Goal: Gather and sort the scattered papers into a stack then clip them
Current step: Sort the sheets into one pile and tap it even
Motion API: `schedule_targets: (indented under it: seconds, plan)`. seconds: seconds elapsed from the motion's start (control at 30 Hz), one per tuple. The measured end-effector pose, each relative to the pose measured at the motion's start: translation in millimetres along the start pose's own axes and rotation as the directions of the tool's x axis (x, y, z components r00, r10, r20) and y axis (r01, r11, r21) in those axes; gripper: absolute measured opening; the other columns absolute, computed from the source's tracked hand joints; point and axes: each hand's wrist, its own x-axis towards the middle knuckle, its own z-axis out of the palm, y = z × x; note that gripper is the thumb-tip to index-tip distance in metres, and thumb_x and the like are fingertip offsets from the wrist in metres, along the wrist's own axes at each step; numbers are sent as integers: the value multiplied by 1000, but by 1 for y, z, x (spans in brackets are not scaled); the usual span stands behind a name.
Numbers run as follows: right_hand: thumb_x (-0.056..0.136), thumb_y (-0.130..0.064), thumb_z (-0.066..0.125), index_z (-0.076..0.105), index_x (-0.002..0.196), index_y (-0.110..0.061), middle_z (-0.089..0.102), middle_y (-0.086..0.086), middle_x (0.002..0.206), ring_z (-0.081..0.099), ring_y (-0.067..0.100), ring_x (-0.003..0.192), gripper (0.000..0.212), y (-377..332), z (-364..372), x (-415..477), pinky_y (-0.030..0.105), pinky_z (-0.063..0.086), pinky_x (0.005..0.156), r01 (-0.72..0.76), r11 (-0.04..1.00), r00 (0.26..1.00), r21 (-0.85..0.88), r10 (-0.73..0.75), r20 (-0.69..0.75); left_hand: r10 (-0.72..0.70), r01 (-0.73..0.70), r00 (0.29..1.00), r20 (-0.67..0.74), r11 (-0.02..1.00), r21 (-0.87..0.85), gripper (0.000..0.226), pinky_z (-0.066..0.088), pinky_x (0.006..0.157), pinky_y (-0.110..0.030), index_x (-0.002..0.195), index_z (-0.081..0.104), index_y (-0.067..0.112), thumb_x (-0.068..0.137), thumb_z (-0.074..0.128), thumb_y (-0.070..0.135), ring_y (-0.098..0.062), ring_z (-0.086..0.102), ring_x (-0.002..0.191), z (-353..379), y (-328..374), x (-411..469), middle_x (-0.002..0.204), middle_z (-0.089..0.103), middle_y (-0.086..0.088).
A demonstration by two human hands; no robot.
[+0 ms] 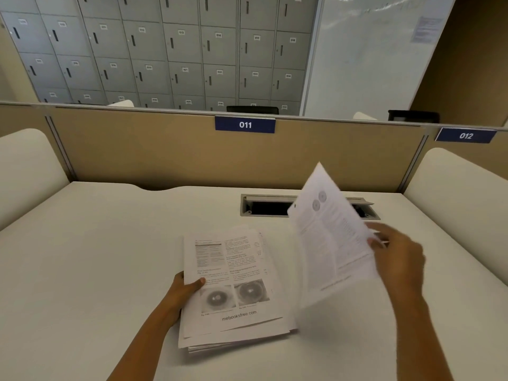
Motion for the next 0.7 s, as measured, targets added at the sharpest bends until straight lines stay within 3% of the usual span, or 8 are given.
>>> schedule_targets:
  seconds: [0.13, 0.27, 0.4, 0.5, 0.6, 0.7]
  plan:
    - [86, -13, 64, 65, 117, -22, 65, 1, 96, 62, 21, 84, 32, -19, -21, 5, 31, 50, 77, 51, 968, 999, 246, -49, -15, 7, -7, 1000, -24, 1000, -1, 43, 55, 78, -43, 127, 46, 7, 88, 58, 22, -30, 64, 95, 3, 3, -4, 119, 62, -15]
    - [82, -11, 67, 65, 115, -28, 68, 5, 92, 60, 18, 73, 37, -10, 25, -2, 28, 47, 72, -62, 904, 985, 423, -12, 170, -32, 34, 997, -65, 999, 39, 54, 53, 81, -43, 124, 42, 13, 89, 39, 53, -28, 63, 96, 5, 8, -9, 115, 60, -9]
    - [81, -7, 68, 63, 118, -17, 68, 15, 100, 60, 20, 80, 39, 5, 92, -32, 25, 44, 76, -174, 907, 923, 384, 14, 384, -47, 46, 999, -25, 999, -24, 64, 53, 70, -36, 129, 46, 18, 91, 13, 58, -26, 63, 88, 8, 10, -10, 112, 63, -14]
    - [83, -9, 66, 61, 122, -16, 65, 11, 102, 58, 17, 82, 40, 12, 127, -60, 21, 43, 75, -182, 931, 872, 318, 3, 490, -71, 68, 995, -72, 997, -43, 74, 49, 77, -38, 135, 42, 16, 87, 11, 63, -29, 59, 92, 10, 13, -13, 123, 58, -18]
    - [87, -10, 63, 55, 128, -15, 62, 4, 106, 58, 15, 85, 43, 17, 149, -81, 20, 47, 74, -156, 957, 824, 246, -11, 567, -65, 63, 995, -80, 997, -36, 80, 52, 75, -39, 128, 49, 18, 77, 16, 70, -29, 63, 92, 10, 13, -14, 108, 64, -13]
    - [91, -20, 58, 46, 135, -13, 57, 7, 128, 57, 19, 111, 47, 18, 162, -92, 28, 48, 95, -59, 988, 824, 145, -34, 566, -49, 50, 995, -84, 999, 1, 63, 51, 79, -39, 125, 51, 21, 89, 17, 61, -27, 63, 95, 13, 16, -17, 112, 63, -10]
